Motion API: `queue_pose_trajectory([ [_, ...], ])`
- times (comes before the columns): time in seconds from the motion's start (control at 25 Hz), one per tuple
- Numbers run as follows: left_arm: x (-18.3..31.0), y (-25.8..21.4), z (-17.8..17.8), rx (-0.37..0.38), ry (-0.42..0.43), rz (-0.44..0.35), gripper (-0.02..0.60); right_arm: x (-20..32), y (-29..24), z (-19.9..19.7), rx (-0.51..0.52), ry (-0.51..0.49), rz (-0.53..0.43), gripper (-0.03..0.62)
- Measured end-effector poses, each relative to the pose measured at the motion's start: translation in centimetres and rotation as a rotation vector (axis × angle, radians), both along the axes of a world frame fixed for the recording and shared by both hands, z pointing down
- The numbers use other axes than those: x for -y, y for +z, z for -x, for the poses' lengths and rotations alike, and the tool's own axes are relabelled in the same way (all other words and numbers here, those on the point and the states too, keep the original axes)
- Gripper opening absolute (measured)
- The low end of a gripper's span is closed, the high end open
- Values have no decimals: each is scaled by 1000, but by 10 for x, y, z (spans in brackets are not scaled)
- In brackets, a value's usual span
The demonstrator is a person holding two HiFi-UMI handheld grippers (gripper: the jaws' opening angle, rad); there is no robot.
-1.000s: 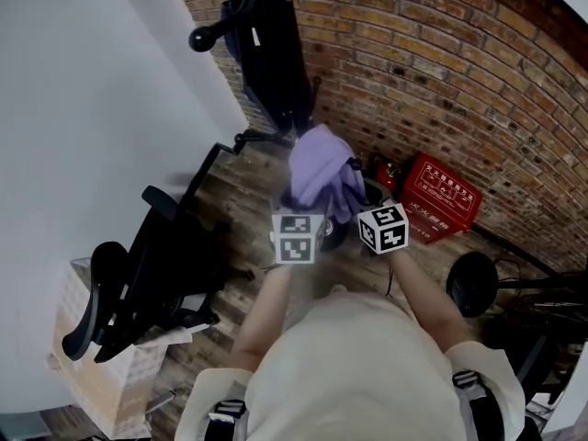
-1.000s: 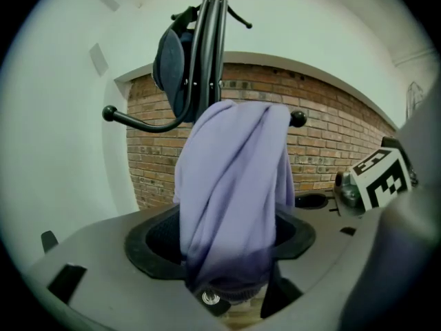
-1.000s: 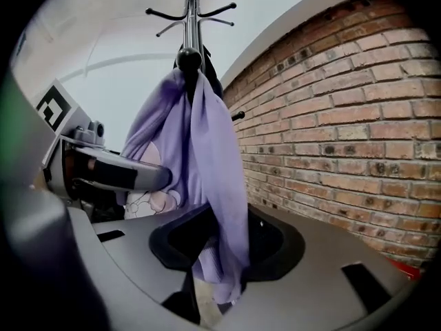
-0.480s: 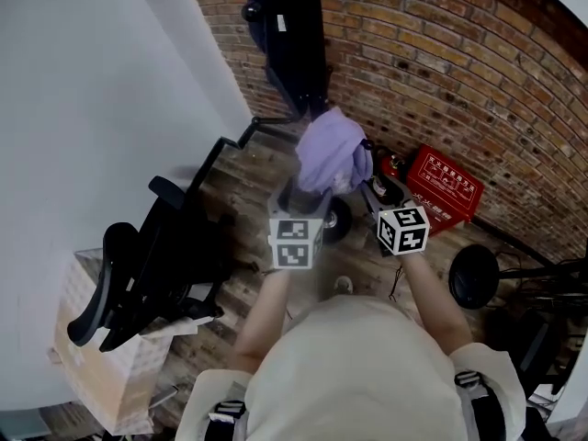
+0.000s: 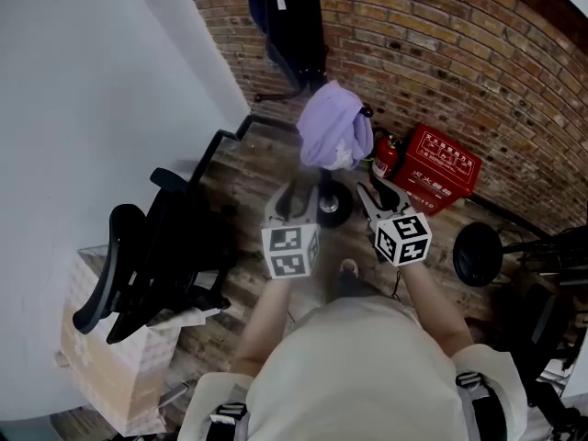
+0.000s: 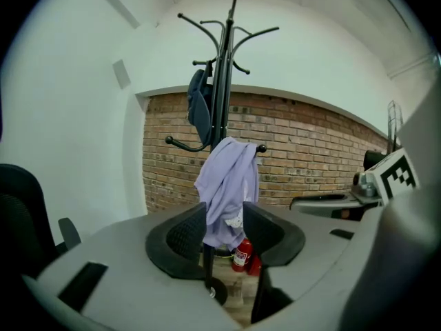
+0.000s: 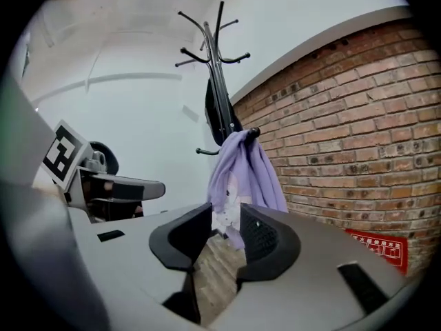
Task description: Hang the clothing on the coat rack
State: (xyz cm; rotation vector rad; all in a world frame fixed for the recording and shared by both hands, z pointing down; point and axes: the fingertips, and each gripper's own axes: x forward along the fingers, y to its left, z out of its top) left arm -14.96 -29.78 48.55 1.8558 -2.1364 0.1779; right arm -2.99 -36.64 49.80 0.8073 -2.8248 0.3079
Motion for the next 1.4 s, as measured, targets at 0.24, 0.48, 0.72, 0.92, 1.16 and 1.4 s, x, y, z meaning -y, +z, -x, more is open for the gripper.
queue_pose_trajectory([
  [0.24, -44, 2, -15, -9, -17, -10, 95, -51, -18, -14, 28, -7, -41, 60],
  [0.48, -93, -3, -34, -32, -38, -31, 55, -97, -35, -32, 51, -13, -72, 34],
  [0.72, -142, -13, -52, -58, -52, -58, 31, -140, -49, -47, 52, -36, -92, 18],
  [0.92, -175, -20, -69, -60, -52, -75, 18, -169, -52, -61, 64, -51, -94, 12],
  [1.16, -204, -17, -80, -50, -49, -73, 15, -196, -55, -71, 75, -52, -115, 8],
  [1.4, -219, -22, -83, -65, -49, -87, 15, -214, -59, -77, 85, -60, -123, 8],
])
